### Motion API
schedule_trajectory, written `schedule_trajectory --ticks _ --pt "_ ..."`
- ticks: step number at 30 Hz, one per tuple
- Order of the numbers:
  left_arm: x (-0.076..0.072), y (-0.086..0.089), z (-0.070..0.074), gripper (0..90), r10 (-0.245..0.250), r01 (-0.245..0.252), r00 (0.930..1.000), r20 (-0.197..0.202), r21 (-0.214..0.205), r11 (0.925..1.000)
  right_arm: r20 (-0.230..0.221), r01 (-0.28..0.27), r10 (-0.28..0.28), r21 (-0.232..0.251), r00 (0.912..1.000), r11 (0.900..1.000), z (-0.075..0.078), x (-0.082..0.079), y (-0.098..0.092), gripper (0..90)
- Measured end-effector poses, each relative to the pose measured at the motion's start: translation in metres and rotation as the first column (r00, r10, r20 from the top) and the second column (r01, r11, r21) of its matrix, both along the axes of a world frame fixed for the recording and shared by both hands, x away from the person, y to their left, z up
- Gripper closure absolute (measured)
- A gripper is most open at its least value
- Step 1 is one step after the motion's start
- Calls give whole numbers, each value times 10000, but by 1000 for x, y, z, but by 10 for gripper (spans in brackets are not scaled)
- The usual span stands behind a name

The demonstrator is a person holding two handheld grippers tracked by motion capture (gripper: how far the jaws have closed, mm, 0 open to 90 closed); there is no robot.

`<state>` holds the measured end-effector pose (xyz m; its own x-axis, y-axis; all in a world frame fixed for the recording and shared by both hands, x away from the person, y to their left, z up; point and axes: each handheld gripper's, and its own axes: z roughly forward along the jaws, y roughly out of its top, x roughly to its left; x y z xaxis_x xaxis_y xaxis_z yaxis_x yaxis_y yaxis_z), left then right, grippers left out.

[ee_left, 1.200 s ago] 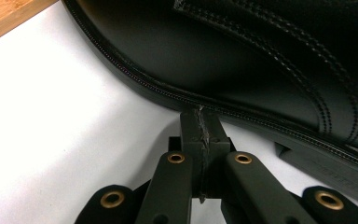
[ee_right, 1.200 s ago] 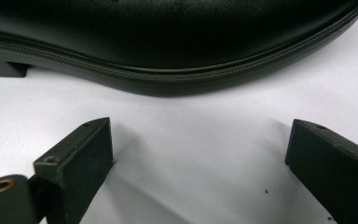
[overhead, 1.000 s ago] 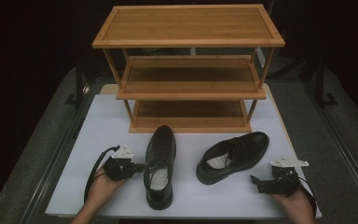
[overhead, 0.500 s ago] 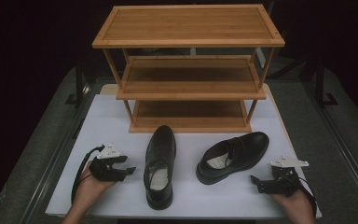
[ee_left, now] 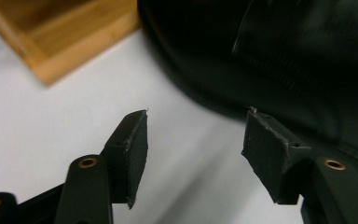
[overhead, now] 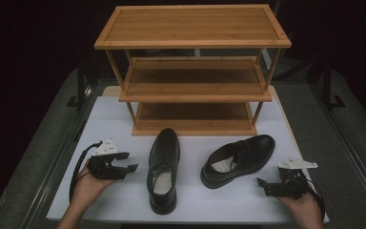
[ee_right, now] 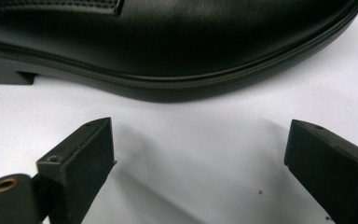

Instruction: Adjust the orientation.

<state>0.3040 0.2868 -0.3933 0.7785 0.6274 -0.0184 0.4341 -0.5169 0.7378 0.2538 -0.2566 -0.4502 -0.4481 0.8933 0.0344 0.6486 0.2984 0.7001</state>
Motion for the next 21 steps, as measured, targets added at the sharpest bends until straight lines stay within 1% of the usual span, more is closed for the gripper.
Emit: schedule_trajectory --ticks 1,2,3,5,6,7,10,11,13,14,15,16,17,18,19,21 --pt "2 -3 4 427 -84 84 10000 0 -59 9999 -33 15 -15 40 10000 10000 1 0 0 82" --pt "4 -5 7 435 -167 167 9998 57 -87 9998 -67 18 -17 75 10000 10000 2 1 -1 135" --pt "6 -8 11 435 -206 207 9997 130 -104 9997 -75 -36 37 138 10000 9999 3 1 -1 149" --pt "10 -15 19 462 -468 471 9986 237 -121 9988 -134 -6 9 168 9999 9999 5 3 -2 150" --pt "10 -15 19 469 -468 471 9986 237 -121 9988 -79 -9 10 134 10000 9999 7 4 -3 159" --pt "14 -24 26 474 -642 650 9973 365 -197 9977 -90 24 -22 150 10000 9999 9 5 -3 159" --pt "19 -37 36 505 -996 1010 9938 498 -258 9946 -85 173 -171 200 9998 9996 14 9 -5 176" --pt "21 -43 40 534 -1197 1213 9915 512 -301 9922 -61 203 -202 208 9998 9996 15 10 -5 207" --pt "24 -54 46 578 -1442 1462 9879 576 -312 9888 23 225 -226 334 9997 9992 19 11 -8 258" --pt "26 -59 49 622 -1612 1634 9853 567 -370 9859 18 257 -258 345 9997 9991 20 13 -9 300" --pt "26 -59 49 660 -1612 1634 9853 567 -370 9859 18 257 -258 345 9997 9991 20 13 -9 300" --pt "30 -69 54 688 -1874 1897 9807 559 -391 9811 25 366 -368 384 9993 9986 23 17 -11 371" --pt "30 -69 54 721 -1874 1897 9807 559 -391 9811 30 397 -399 399 9992 9984 24 18 -12 395" --pt "34 -79 57 766 -2156 2180 9749 558 -408 9751 0 446 -446 426 9990 9981 25 20 -13 426" --pt "36 -84 58 788 -2230 2255 9733 546 -457 9732 -7 514 -514 438 9987 9977 25 22 -14 454" --pt "40 -93 60 870 -2498 2521 9672 468 -519 9663 20 600 -602 476 9982 9971 26 25 -17 527"
